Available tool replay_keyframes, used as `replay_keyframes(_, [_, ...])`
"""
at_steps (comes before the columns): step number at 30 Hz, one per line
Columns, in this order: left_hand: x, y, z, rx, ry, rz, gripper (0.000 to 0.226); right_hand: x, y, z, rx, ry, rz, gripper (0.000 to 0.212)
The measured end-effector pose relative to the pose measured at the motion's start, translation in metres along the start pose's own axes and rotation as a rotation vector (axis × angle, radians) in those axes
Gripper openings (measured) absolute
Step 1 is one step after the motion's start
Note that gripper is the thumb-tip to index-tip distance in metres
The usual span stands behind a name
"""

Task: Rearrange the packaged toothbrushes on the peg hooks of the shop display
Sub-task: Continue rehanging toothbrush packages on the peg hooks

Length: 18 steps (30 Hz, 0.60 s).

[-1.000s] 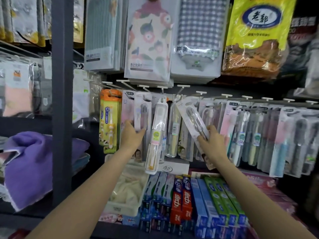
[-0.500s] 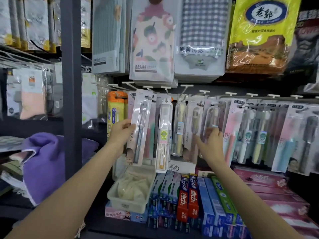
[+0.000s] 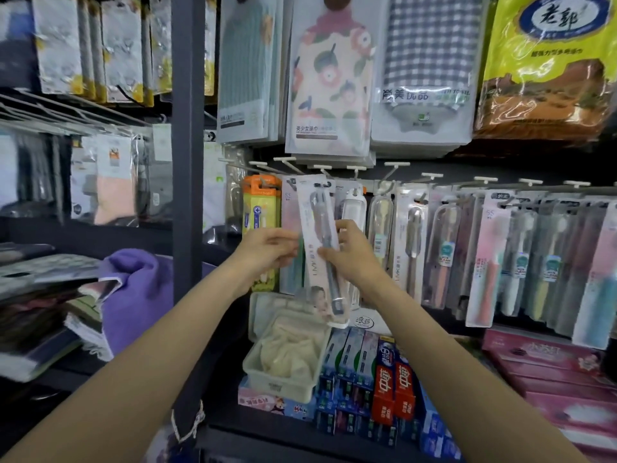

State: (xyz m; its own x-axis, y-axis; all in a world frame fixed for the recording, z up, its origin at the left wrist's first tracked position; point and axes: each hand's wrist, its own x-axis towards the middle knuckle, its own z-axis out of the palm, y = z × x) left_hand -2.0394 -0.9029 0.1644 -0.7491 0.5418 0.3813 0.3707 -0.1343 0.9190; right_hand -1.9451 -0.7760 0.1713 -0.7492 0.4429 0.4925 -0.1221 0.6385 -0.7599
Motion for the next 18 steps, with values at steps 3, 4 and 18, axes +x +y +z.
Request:
replay_keyframes(3, [0.005, -0.022, -0.010, 0.155, 0.111, 0.003, 0.023, 0.000, 0.003, -0.019, -0.200, 0.031, -0.062, 0.048])
replay_keyframes(4, [0.008, -0.029, -0.011, 0.221, 0.155, 0.007, 0.023, 0.001, 0.004, -0.026, -0.311, 0.052, -0.101, 0.049])
replay_keyframes(18, [0.068, -0.057, 0.047, 0.558, 0.347, -0.054, 0.058, 0.014, 0.016, -0.053, -0.544, 0.010, -0.213, 0.051])
